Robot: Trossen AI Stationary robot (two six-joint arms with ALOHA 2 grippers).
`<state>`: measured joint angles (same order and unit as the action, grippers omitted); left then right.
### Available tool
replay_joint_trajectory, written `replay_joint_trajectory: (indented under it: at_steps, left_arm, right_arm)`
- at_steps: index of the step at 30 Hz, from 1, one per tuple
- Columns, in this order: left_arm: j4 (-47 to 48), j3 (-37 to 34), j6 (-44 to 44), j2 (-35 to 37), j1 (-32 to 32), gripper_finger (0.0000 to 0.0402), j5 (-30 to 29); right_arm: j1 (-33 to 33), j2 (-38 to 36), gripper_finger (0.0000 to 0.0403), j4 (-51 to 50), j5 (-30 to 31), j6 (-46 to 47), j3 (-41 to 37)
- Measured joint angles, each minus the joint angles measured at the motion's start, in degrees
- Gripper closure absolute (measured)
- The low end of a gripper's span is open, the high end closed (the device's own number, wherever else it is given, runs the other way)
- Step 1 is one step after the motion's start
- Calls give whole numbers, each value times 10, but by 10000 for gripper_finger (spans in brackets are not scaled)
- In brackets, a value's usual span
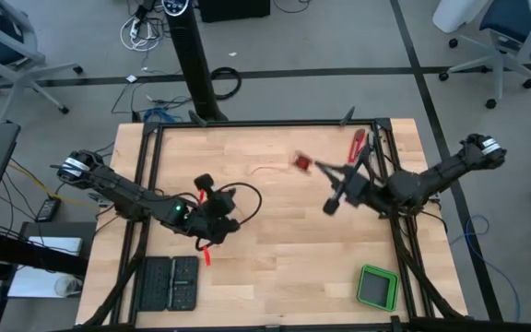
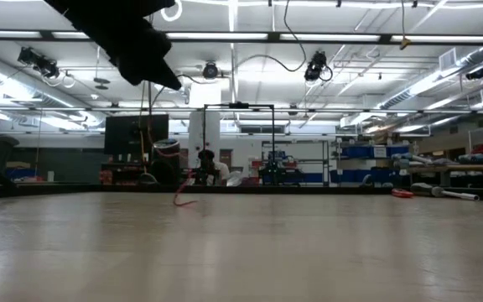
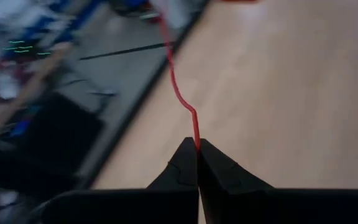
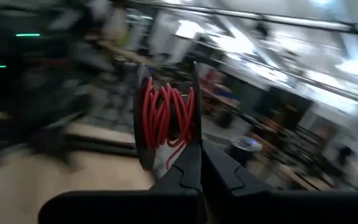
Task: Coil cords
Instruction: Uncoil the red wire from the black spool
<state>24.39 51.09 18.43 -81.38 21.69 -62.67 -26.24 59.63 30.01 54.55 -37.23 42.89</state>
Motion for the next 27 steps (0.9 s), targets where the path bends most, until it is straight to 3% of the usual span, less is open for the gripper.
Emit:
replay_joint_trajectory:
  at_steps: [4, 10, 16, 21, 27]
  left_arm:
    - [8, 0, 13, 0, 0, 401, -63]
    - [4, 11, 14, 1, 0, 384, -37]
    - [-4, 24, -15, 1, 1, 283, 7]
    - [-10, 37, -31, 1, 1, 192, 26]
    - [-84, 41, -47, 1, 1, 143, 130]
  right_arm:
    - [-39, 0, 403, -58, -38, 27, 0]
    - [-64, 0, 403, -116, -44, 63, 0]
    - [-64, 0, 403, -166, -30, 102, 0]
    - [-64, 0, 403, -246, 2, 186, 0]
    - [-49, 0, 403, -301, 7, 269, 0]
